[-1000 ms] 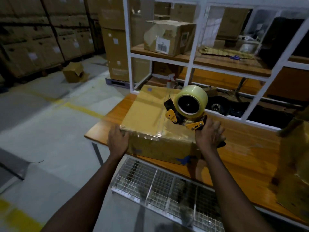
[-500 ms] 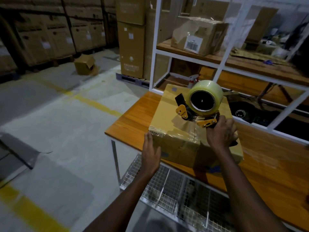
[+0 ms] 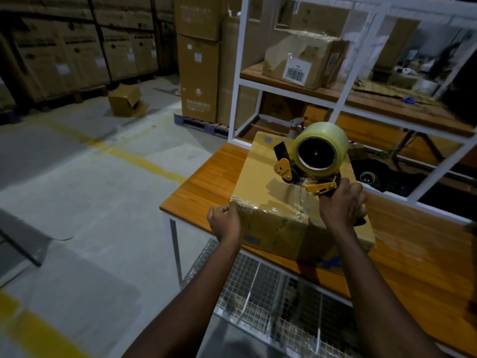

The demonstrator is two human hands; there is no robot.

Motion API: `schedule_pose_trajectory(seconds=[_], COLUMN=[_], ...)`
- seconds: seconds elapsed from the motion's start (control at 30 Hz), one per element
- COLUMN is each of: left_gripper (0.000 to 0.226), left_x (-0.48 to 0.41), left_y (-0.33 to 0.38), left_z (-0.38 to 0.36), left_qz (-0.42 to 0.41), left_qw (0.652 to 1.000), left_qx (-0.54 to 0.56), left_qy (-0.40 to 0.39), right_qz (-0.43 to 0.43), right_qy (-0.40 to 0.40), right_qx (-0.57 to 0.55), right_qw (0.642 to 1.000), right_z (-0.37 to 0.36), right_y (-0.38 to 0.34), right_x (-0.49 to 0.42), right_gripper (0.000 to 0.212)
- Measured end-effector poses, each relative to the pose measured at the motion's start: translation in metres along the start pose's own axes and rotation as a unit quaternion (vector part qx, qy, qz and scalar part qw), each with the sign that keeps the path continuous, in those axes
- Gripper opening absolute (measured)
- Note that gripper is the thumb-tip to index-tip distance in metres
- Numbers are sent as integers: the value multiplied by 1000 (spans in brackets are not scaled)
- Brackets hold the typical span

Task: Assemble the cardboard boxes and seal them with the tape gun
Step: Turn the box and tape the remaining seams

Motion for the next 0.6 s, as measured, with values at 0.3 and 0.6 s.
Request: schedule_pose_trajectory(seconds=[0.3,0.6], left_gripper=[32,39], left_x=[-15,-15], left_y=[-5,58], left_z=[-1,16], left_qz=[31,-330], left_qw=[999,872], left_qx=[-19,-360], left_qy=[-15,-41], right_qz=[-3,-13], right_qy=[7,9], right_qx=[-1,-5], right_qw=[1000,1000], right_z=[0,4], right_y=[2,6], right_x=[2,4], right_gripper=[33,35])
Point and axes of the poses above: each hand's wrist, its own x-axis away from the middle knuckle, its own z-axis out of the back of the hand, y = z × x, the point moved 8 cm from there along -x, towards the middle knuckle, and after that the axes turned 9 degrees about -y, right-handed, at the moved point
